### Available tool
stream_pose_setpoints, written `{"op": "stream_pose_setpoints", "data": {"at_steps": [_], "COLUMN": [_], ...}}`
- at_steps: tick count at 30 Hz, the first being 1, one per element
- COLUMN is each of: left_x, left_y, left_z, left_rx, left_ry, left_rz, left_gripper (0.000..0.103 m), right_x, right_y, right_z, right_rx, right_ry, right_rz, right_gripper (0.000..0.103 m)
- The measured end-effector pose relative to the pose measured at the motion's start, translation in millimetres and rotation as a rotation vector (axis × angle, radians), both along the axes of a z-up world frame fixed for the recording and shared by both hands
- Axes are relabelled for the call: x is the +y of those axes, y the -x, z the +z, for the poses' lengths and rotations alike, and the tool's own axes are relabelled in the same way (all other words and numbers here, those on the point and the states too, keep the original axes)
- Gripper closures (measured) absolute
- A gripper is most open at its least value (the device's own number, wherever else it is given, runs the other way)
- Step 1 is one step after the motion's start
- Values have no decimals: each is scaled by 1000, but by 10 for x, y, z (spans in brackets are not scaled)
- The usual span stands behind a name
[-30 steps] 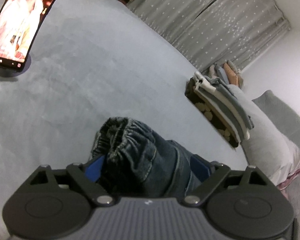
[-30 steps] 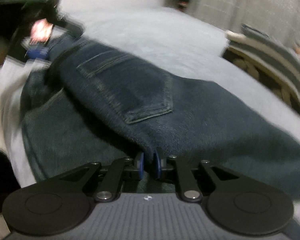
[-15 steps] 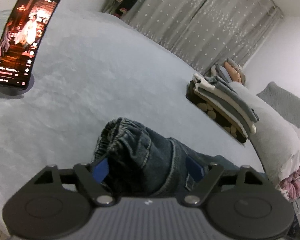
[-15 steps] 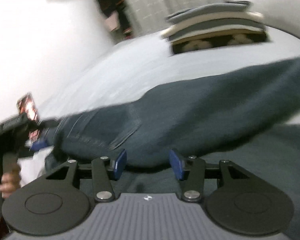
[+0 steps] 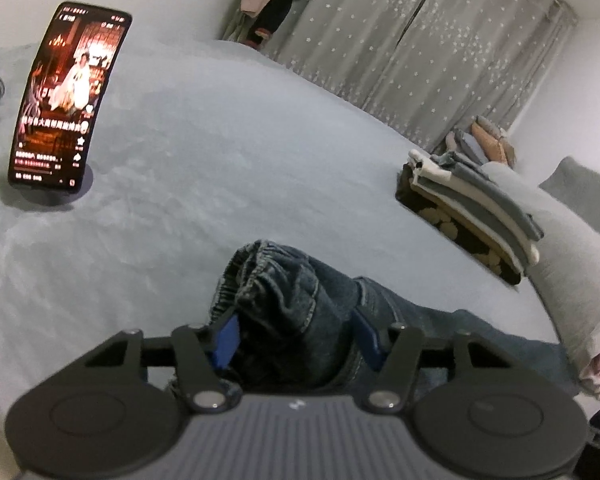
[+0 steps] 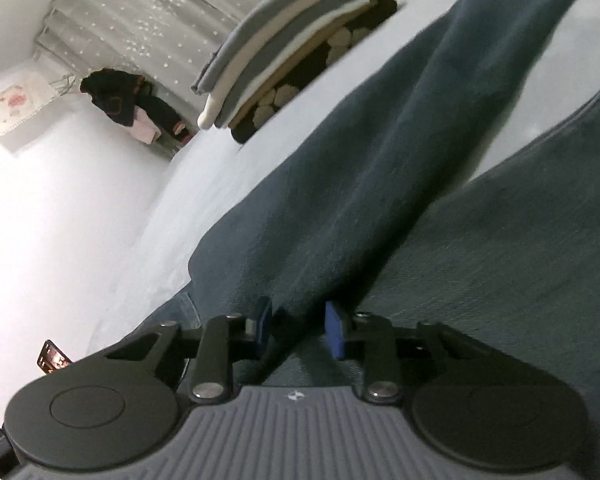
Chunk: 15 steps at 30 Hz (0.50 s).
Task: Fold clothes
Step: 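Lift the held jeans with both tools and fold one leg over the other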
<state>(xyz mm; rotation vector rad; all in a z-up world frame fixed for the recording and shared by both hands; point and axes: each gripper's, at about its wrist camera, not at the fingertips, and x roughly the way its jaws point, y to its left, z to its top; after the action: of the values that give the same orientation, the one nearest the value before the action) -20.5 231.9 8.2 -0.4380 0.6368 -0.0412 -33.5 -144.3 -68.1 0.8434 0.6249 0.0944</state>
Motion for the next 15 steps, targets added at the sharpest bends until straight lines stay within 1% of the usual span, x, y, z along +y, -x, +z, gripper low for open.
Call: {"op": "stream_pose_setpoints", "data": {"at_steps": [3,5,6,7,8,9,11,13,15], "left_x": [15,28,31,35,40,46,75,124,186], "left_y": [-16,-22,-22,-20,-17,-15,-14,-12,-1], "left_z": [-15,-17,-14,-5,6,15,34,57,82], "left_rx": [11,15,15,14,12,10,7,6,3], "left_ry": [-11,-11,-13,-17,-17,-14,1,33,72], "left_rz": [5,6,6,4,1,-4,-22,-39,-53], "left_gripper": [55,58,63,65,68,70,72,74,76], "right_x": [66,-4,-24,-19,-6,8,36,65,53], "right_y": [-80,-124,-139,-161,-168,-146,-77,18,130], "right_z": [-20,-19,-23,-19,1,44,162,316,483], "right_rx": [-15,-23,-28,-37,-47,-67,-121,-187,-244], "right_ry": [-7,-26,-30,-25,-11,7,51,103,128], "right_rz": [-4,-15,-21,-27,-36,-43,-59,-77,-89], "right_gripper": [71,71,77,85,86,88,90,90,90]}}
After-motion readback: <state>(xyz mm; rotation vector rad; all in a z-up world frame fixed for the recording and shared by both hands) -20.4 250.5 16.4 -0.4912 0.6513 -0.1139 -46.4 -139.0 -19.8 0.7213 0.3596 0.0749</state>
